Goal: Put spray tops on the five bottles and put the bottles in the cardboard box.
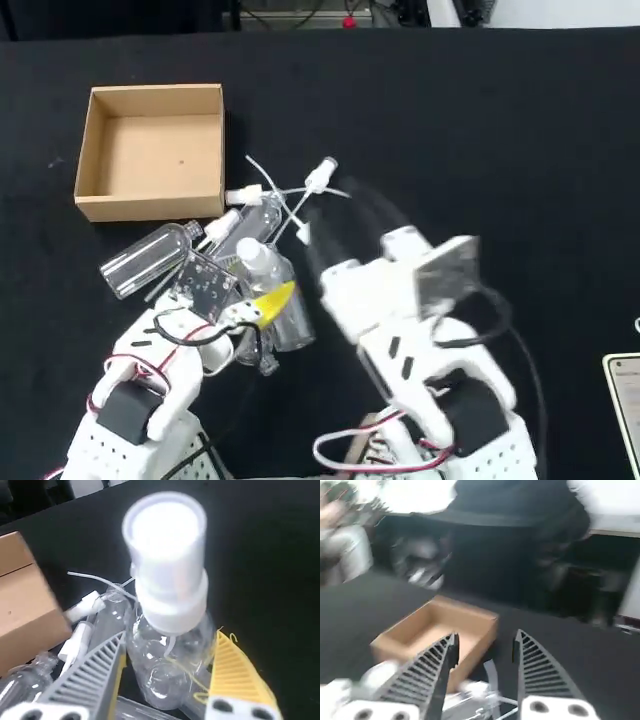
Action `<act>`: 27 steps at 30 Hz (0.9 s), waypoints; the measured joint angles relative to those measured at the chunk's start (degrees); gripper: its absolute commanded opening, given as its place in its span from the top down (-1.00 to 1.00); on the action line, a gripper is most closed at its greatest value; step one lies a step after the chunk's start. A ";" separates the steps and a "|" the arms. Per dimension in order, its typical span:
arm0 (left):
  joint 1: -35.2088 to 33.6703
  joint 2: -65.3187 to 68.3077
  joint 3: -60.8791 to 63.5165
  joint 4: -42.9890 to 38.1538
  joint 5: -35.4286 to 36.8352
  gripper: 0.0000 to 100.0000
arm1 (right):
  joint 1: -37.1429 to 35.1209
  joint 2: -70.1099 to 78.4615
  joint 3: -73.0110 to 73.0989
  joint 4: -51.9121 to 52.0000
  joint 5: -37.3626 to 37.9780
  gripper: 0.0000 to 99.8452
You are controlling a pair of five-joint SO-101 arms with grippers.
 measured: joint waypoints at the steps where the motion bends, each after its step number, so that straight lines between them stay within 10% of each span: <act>1: -1.14 0.26 -0.62 0.00 -0.09 0.57 | 2.73 0.00 -0.35 0.00 -1.05 0.66; 27: -26.90 0.62 -9.93 -2.02 -0.26 0.57 | 17.49 -0.18 30.42 -6.59 2.37 0.66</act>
